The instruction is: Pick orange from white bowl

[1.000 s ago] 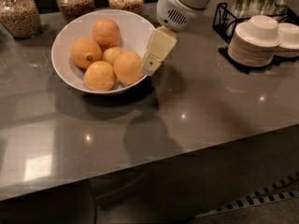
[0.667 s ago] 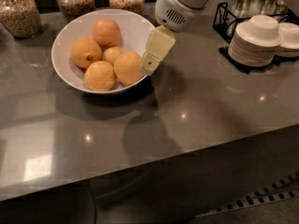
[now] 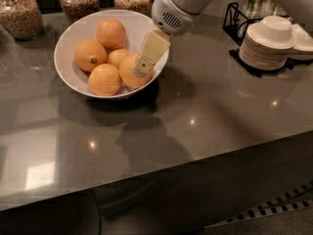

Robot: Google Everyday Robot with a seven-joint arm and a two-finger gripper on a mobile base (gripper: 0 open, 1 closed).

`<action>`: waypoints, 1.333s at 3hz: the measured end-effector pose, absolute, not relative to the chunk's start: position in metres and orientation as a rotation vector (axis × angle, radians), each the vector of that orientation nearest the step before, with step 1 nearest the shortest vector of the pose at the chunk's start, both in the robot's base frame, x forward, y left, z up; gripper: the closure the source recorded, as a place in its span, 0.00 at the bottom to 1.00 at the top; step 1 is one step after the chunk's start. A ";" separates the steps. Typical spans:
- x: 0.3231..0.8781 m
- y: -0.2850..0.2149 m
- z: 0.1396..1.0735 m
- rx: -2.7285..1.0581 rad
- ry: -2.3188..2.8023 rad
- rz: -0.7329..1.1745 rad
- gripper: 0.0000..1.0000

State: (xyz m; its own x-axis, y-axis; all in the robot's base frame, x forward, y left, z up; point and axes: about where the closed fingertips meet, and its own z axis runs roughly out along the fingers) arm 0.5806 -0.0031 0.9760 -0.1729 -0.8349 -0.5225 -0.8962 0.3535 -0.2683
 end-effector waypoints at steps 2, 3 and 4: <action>0.595 0.029 0.955 -1.446 2.010 0.257 0.17; 0.595 0.032 0.939 -1.422 2.042 0.297 0.25; 0.591 0.034 0.925 -1.405 2.075 0.330 0.23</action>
Offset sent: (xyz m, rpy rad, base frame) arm 0.0220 0.0441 -0.0374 0.1481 0.0626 -0.0100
